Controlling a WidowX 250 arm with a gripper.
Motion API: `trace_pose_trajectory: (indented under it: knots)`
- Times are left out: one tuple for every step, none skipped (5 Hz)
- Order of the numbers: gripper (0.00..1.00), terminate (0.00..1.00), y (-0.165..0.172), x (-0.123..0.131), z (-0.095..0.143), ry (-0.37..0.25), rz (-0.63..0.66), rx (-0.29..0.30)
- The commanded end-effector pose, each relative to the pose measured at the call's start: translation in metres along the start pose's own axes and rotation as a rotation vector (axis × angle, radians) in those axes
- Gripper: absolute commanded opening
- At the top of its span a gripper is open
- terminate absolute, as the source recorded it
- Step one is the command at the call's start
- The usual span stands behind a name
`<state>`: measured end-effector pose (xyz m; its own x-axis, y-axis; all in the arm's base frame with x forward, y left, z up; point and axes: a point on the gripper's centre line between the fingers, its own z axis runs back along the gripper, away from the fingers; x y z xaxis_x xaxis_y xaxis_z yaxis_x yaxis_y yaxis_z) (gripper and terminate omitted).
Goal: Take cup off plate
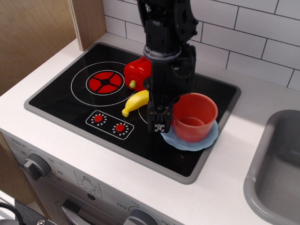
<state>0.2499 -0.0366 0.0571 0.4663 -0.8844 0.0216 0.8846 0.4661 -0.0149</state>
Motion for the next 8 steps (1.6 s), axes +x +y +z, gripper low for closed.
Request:
trace_pose_trajectory:
  knots:
    - [0.0,0.0,-0.005,-0.008,0.023,-0.068,0.007,0.07]
    - [0.0,0.0,-0.006,-0.009,0.043,-0.119,0.059,0.098]
    - [0.0,0.0,-0.009,-0.022,0.048,-0.109,0.118,0.084]
    - [0.0,0.0,-0.012,-0.052,0.04,-0.062,0.136,0.08]
    - [0.0,0.0,-0.009,-0.079,0.035,-0.024,0.16,0.09]
    - [0.0,0.0,-0.002,-0.1,0.036,-0.032,0.161,0.101]
    - [0.0,0.0,-0.002,-0.104,0.032,-0.041,0.167,0.075]
    - [0.0,0.0,-0.006,-0.097,0.029,-0.055,0.174,0.067]
